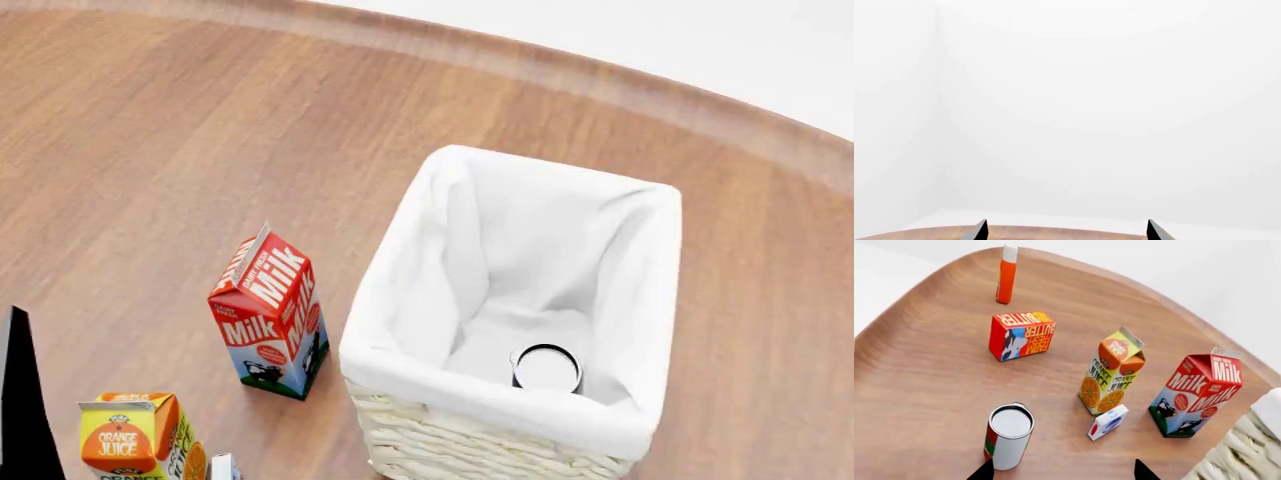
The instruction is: Pick up the alphabet soup and the tomato sauce, and put them in the basket.
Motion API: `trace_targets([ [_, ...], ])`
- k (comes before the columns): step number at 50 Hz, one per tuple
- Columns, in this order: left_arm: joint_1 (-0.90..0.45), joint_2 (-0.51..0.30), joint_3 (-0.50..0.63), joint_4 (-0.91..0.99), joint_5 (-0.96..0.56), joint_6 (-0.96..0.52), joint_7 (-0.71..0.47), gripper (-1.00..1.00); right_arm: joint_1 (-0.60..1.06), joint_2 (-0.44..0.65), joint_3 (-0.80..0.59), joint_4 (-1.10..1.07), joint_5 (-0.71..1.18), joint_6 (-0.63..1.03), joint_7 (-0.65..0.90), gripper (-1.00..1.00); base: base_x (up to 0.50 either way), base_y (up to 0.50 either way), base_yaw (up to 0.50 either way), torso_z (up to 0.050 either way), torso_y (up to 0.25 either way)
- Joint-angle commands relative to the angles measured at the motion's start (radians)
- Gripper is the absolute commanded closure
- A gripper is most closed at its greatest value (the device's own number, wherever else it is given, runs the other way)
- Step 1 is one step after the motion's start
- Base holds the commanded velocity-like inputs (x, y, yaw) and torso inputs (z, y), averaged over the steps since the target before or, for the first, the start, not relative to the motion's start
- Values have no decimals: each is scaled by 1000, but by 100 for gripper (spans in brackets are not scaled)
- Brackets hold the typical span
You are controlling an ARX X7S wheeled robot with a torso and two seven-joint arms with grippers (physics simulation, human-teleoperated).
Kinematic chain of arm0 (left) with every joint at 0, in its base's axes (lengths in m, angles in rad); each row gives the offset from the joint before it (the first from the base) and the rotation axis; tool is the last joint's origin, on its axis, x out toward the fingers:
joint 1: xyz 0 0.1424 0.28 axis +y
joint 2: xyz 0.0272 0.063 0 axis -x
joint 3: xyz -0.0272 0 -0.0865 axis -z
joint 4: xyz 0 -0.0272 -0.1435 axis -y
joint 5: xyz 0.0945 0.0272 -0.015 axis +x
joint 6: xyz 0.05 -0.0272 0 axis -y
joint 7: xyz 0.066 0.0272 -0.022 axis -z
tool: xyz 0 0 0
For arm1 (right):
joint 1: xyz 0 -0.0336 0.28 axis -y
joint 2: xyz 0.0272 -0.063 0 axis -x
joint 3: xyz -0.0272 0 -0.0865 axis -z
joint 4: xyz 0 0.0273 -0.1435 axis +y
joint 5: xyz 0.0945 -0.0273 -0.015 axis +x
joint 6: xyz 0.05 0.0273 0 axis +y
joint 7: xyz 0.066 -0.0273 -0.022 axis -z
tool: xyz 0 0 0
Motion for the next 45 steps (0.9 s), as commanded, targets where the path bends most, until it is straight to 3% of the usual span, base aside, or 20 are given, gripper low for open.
trace_targets([
  [1,-11,-11,-7,9,-14,2,-3,-100,40,-74,2,21,28,73,-33,-100,0,0,0,0,0],
  [45,-73,-39,38,31,-25,20,-28,-100,70,-267,-33,149,59,84,-94,-100,0,0,0,0,0],
])
